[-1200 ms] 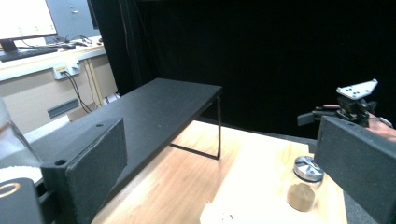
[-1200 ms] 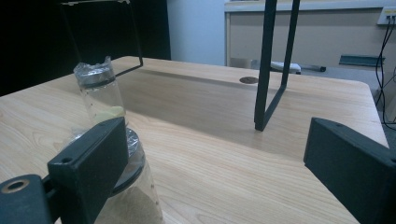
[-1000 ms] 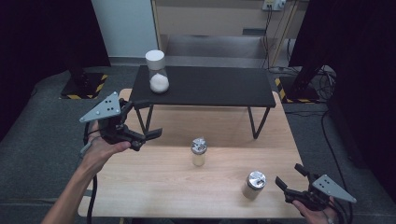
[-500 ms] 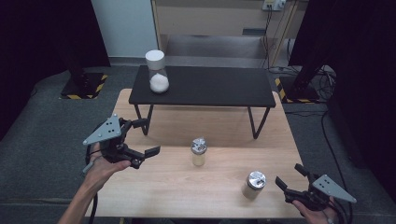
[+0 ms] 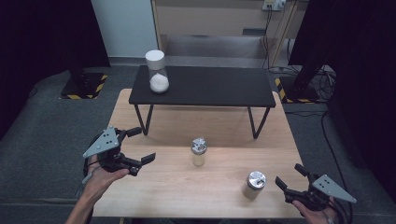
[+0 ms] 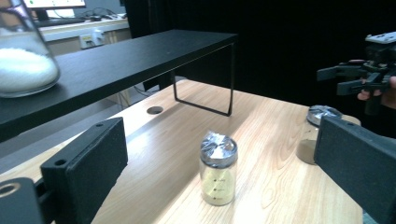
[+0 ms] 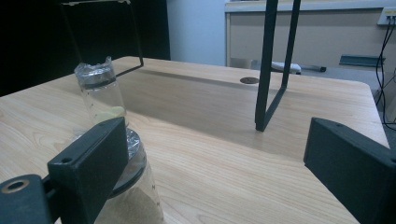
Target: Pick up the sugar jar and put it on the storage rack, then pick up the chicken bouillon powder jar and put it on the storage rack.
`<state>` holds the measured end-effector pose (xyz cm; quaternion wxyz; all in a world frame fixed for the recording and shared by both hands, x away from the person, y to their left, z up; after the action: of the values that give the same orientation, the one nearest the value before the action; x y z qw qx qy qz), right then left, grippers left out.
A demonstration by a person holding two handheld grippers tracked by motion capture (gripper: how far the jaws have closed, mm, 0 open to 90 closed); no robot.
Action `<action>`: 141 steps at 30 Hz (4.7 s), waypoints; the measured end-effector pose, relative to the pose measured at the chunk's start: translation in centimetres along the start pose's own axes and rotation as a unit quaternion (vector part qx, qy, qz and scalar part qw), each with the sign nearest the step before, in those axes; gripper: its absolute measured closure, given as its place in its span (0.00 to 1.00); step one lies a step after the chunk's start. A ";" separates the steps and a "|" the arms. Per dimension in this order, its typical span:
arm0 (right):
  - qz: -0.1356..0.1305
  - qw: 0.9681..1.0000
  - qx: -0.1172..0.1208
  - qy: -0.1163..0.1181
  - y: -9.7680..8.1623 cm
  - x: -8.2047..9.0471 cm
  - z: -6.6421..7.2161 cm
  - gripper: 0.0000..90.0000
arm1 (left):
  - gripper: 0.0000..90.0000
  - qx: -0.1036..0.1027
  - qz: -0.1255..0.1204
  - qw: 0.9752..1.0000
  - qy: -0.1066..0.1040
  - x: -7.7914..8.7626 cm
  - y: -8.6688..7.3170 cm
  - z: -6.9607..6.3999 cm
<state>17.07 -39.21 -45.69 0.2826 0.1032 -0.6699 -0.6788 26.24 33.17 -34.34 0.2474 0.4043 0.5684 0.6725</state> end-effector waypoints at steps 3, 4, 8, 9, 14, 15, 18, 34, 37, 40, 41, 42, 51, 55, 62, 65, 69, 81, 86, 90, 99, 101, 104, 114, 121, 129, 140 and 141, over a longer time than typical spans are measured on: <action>0.000 1.000 0.000 0.000 0.0 0.0 0.0 0.08 | 0.02 0.005 -0.003 1.000 0.008 0.3 -0.7 -0.1; 0.000 1.000 0.000 0.000 0.0 0.0 0.0 0.08 | 0.02 0.008 -0.003 1.000 0.011 0.4 -0.9 -0.2; 0.000 1.000 0.000 0.000 0.0 0.0 0.0 0.08 | 0.02 0.011 0.003 1.000 0.016 0.6 -1.7 -0.2; 0.000 1.000 0.000 0.000 0.0 0.0 0.0 0.08 | 0.02 0.011 0.005 1.000 0.018 0.7 -1.9 -0.2; 0.000 1.000 0.000 0.000 0.0 0.0 0.0 0.08 | 0.02 0.018 0.004 0.999 0.027 1.1 -2.9 -0.4; 0.000 1.000 0.000 0.000 0.0 0.0 0.0 0.08 | 0.02 0.021 0.003 0.999 0.027 1.1 -3.2 -0.4; 0.000 1.000 0.000 0.000 0.0 0.0 0.1 0.08 | 0.02 0.025 0.006 0.999 0.025 1.4 -3.8 -0.4; 0.000 1.000 0.002 0.000 0.0 -0.1 0.1 0.08 | 0.02 0.040 0.014 0.999 0.034 1.6 -7.0 -1.0; 0.000 1.000 0.001 0.001 0.0 -0.1 0.1 0.08 | 0.02 0.042 0.018 0.998 0.032 1.4 -7.5 -1.0; 0.000 1.000 0.001 0.001 0.0 -0.1 0.1 0.08 | 0.02 0.042 0.016 0.998 0.035 1.4 -7.8 -1.0; 0.000 1.000 0.001 0.000 0.0 -0.1 0.1 0.08 | 0.02 0.042 0.015 0.998 0.036 1.5 -7.8 -1.0; 0.000 1.000 0.001 0.000 0.0 -0.1 0.1 0.08 | 0.02 0.042 0.014 0.998 0.037 1.5 -8.0 -1.0; 0.001 1.000 -0.002 0.000 0.0 -0.1 0.0 0.08 | 0.03 0.049 0.018 0.998 0.042 2.1 -9.3 -1.4; 0.002 1.000 -0.003 0.000 0.0 -0.2 0.0 0.08 | 0.03 0.052 0.027 0.997 0.044 2.5 -9.8 -1.7; 0.001 1.000 -0.002 0.000 0.0 -0.2 0.0 0.08 | 0.03 0.057 0.034 0.997 0.046 3.0 -10.5 -2.0; 0.001 1.000 -0.003 0.001 0.0 -0.2 0.0 0.08 | 0.03 0.061 0.037 0.996 0.047 3.1 -10.7 -1.9; 0.001 1.000 -0.002 0.001 0.0 -0.1 0.0 0.08 | 0.03 0.059 0.041 0.996 0.045 3.0 -10.8 -1.9; 0.003 1.000 0.001 0.005 0.1 -0.2 -0.1 0.08 | 0.03 0.060 0.034 0.997 0.046 3.2 -11.0 -1.8; 0.001 1.000 0.004 0.009 0.2 -0.2 -0.2 0.07 | 0.03 0.060 0.031 0.997 0.045 3.2 -11.0 -1.8; -0.002 1.000 0.005 0.014 0.5 -0.2 -0.4 0.07 | 0.03 0.059 0.029 0.997 0.045 3.3 -11.0 -1.8; -0.006 1.000 0.009 0.026 1.6 -0.2 -0.6 0.06 | 0.03 0.066 0.027 0.997 0.043 3.3 -11.1 -1.7; -0.008 0.999 0.007 0.030 1.9 -0.3 -0.6 0.06 | 0.03 0.067 0.028 0.996 0.043 3.3 -11.1 -1.7; -0.004 0.999 0.009 0.039 2.5 -0.5 -0.7 0.05 | 0.03 0.067 0.028 0.996 0.043 3.3 -11.1 -1.7; 0.001 0.998 0.029 0.064 5.0 -1.9 -0.9 0.04 | 0.03 0.067 0.029 0.996 0.041 3.3 -11.2 -1.6; -0.001 0.996 0.035 0.078 6.4 -3.0 -1.2 0.04 | 0.03 0.068 0.030 0.996 0.042 3.4 -11.2 -1.5; 0.003 0.994 0.046 0.098 8.0 -4.5 -1.1 0.04 | 0.03 0.067 0.030 0.996 0.041 3.4 -11.2 -1.6; 0.012 0.989 0.066 0.128 10.1 -6.9 -0.5 0.04 | 0.03 0.068 0.030 0.996 0.042 3.3 -11.2 -1.6; 0.013 0.989 0.067 0.131 10.3 -7.1 -0.4 0.04 | 0.03 0.068 0.030 0.996 0.042 3.3 -11.2 -1.6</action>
<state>25.65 -35.26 -37.49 0.3687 0.2012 -0.6727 -0.6092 21.67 37.51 -44.32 0.1751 0.4084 0.6104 0.6557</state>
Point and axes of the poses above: each handheld gripper's, and its own axes: x roughly backward along the jaws, y roughly out of its top, z roughly to its left, the point moved 3 cm from there along -x, roughly forward along the jaws, and after that the axes turned 3 degrees about z, right-handed, at the moved point
